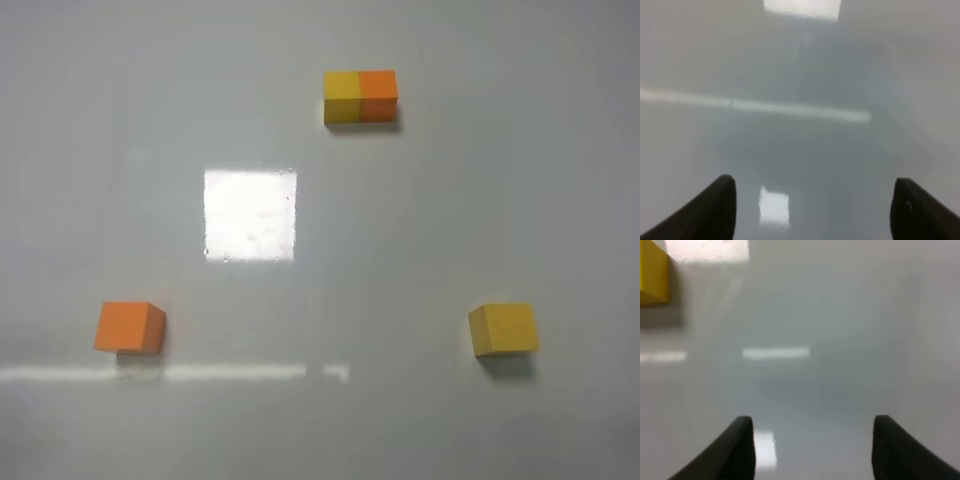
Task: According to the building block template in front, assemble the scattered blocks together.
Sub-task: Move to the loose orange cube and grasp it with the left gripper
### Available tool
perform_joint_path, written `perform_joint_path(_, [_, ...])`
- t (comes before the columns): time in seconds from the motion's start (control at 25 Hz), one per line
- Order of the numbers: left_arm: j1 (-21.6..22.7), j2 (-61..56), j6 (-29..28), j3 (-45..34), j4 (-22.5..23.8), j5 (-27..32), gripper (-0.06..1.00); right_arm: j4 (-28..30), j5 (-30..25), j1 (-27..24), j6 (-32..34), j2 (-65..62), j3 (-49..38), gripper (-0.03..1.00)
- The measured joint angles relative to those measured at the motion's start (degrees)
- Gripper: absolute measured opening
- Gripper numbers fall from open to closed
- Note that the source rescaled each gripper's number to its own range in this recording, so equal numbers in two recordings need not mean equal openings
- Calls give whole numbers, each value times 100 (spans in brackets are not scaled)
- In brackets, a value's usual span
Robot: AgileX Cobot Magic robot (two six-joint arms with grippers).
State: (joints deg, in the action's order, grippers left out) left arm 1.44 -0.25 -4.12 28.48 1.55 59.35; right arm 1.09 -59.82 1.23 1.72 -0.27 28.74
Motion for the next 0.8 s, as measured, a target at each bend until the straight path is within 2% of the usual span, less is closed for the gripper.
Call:
perform_joint_path(0.56, [0, 0, 64, 78, -7, 0, 70, 0, 0, 0, 0, 0, 0, 27])
perform_joint_path(0.64, [0, 47, 231, 356, -46, 0, 70, 0, 0, 0, 0, 0, 0, 27])
perform_joint_path(0.8, [0, 760, 1003, 1415, -365, 29, 70, 0, 0, 0, 0, 0, 0, 27])
